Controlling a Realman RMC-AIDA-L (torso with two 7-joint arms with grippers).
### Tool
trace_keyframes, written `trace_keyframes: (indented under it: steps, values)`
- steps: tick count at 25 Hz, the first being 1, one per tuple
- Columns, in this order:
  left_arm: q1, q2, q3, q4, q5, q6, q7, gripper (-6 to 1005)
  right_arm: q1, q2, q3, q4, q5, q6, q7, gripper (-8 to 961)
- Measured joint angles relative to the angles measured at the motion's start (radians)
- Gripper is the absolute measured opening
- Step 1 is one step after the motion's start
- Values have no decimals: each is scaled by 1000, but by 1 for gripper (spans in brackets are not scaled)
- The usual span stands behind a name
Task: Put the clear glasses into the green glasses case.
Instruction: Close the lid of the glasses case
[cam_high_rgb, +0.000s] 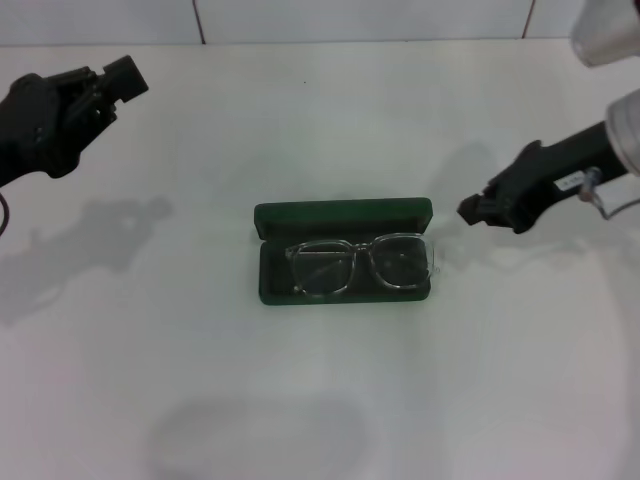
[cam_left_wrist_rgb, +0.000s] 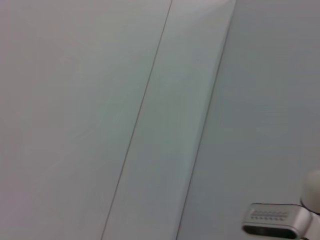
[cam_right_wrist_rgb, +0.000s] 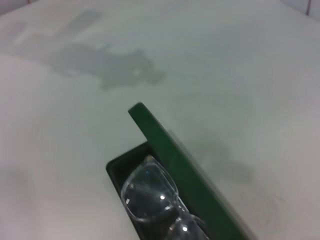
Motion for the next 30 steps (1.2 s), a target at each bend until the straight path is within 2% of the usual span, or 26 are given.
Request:
trace_keyframes:
  steps: [4,7,15,30]
  values:
    - [1,-2,0,0,4,3,-3,56,74,-1,11,101,-36,27,21,4]
    - [3,-2,-1,0,4,7,-4,56,103,-1,12,120,-94,36,48,4]
    - [6,-3,-1,0,4,7,-4,55,106,-3,13,128,-118,36,63,4]
    - [3,-10,0,0,7,6,-3,55,157,5,4,274,-107,112,5,4]
